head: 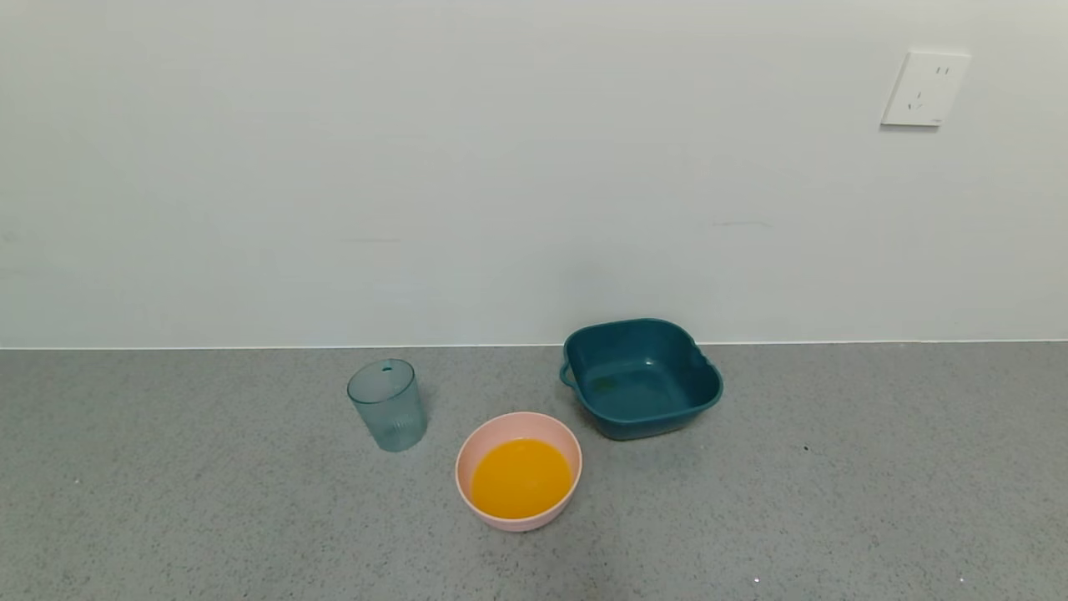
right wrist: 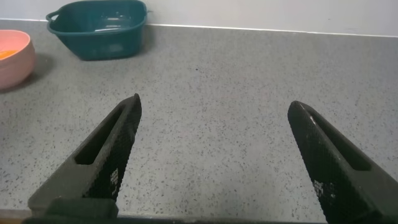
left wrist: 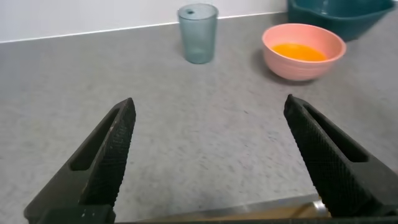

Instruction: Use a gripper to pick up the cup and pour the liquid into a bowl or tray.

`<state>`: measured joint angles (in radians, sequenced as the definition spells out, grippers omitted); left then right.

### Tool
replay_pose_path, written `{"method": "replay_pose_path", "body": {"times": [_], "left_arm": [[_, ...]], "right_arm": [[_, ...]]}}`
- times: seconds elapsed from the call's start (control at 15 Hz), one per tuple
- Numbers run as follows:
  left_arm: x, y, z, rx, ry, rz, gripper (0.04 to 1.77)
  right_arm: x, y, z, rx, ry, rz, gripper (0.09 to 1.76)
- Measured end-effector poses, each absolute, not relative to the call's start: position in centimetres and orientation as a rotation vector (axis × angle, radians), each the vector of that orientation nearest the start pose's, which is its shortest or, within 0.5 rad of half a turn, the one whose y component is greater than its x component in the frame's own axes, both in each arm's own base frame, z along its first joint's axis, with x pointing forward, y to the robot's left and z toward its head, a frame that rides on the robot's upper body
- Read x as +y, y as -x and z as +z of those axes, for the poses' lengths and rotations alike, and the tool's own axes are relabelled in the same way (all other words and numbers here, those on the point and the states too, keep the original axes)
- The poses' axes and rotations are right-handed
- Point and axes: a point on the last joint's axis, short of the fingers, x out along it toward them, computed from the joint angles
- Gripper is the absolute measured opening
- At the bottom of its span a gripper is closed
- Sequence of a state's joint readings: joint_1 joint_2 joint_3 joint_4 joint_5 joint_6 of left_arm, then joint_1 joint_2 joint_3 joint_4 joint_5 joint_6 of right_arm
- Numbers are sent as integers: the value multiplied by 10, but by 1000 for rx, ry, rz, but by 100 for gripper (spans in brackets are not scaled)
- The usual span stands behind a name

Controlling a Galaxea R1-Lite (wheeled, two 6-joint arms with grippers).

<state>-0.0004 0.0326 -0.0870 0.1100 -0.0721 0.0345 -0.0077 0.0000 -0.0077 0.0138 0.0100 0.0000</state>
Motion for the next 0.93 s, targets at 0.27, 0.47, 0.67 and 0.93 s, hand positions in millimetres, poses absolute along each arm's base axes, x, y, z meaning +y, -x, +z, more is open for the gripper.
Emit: {"method": "replay_pose_path", "body": {"times": [0.27, 0.47, 0.67, 0.93], "left_arm": [[-1, 26, 82, 9, -133, -34, 172], [-1, 25, 77, 23, -115, -39, 172], [-1, 24, 76, 22, -104, -41, 172], [-1, 24, 76, 11, -102, -36, 172]], "right_arm": [[0, 23, 76, 7, 0, 3, 171], [0, 23, 76, 6, 0, 2, 171], [0, 23, 76, 6, 0, 2, 171], [0, 23, 76, 6, 0, 3, 171]]}}
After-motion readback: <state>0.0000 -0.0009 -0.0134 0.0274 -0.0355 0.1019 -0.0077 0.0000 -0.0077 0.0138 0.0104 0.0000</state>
